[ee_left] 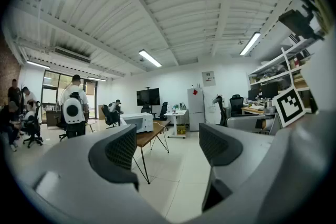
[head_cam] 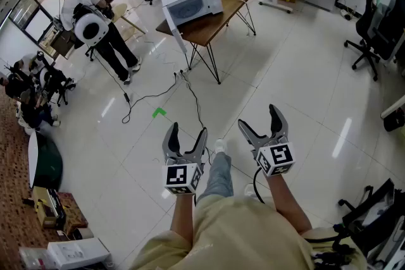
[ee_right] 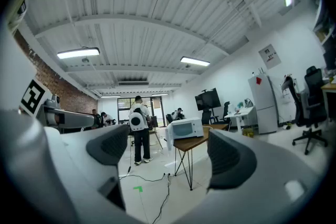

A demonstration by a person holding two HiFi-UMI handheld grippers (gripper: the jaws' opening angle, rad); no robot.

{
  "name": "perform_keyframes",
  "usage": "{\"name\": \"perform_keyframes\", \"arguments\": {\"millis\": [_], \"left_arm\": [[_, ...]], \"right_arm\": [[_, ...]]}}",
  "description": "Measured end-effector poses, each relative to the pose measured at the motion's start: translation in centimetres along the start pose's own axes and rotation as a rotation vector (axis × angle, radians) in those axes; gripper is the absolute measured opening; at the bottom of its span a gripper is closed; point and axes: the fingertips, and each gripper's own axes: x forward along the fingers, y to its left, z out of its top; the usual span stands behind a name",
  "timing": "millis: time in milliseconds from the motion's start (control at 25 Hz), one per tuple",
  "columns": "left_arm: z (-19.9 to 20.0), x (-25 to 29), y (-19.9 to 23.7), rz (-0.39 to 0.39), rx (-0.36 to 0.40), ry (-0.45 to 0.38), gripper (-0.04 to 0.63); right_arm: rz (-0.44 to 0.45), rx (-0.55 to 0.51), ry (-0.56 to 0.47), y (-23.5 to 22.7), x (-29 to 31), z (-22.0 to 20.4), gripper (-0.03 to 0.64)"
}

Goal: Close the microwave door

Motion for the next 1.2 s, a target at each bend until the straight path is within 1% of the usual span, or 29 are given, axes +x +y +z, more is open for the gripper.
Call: {"name": "perform_keyframes", "arguments": {"millis": [120,200,280,400,520,680,800,920,1040,1120,1200], "left_arm": [[0.2,1.1,-1.2,-0.028,0.009,-0.008,0.359],[0.3,1.9,-1.2,-0.036,-0.002,-0.014,0.359],[0.5,2.9,-0.2,-0.044,-0.013,-0.021,0.359],[0.0,4.0,2.6,-0.035,-0.005,-0.044,0.359],[-1.3,5.1,6.1,-0.012,-0.010,-0.058,0.359],[-3.9,5.8,11.8,0.056,-0.023,-0.082,0.359],[-4.5,6.5,15.8,0.086,-0.041,-0.113,0.359],[-5.0,7.7,18.7,0.083,-0.048,-0.135,0.359],[-5.7,8.2,20.7,0.075,-0.060,-0.134,0.359],[-5.6,8.7,21.9,0.075,-0.091,-0.129,0.359],[-4.8,10.2,22.9,0.083,-0.128,-0.118,0.359]], "right_arm": [[-0.030,0.034,-0.005,-1.6,-0.2,0.2,0.465],[-0.031,0.019,0.003,-1.8,0.5,0.5,0.465],[-0.017,-0.002,0.014,-1.1,2.0,0.7,0.465],[0.017,-0.050,0.020,0.7,5.5,0.3,0.465],[0.045,-0.068,0.010,2.2,9.7,-0.9,0.465],[0.077,-0.106,0.004,3.7,14.9,-3.4,0.465],[0.084,-0.134,-0.002,4.7,18.0,-4.2,0.463],[0.098,-0.150,0.003,5.8,21.1,-5.1,0.463],[0.111,-0.149,0.012,6.9,23.1,-6.0,0.463],[0.105,-0.153,0.025,6.9,24.0,-5.5,0.463],[0.094,-0.153,0.042,5.8,25.4,-4.4,0.463]]}}
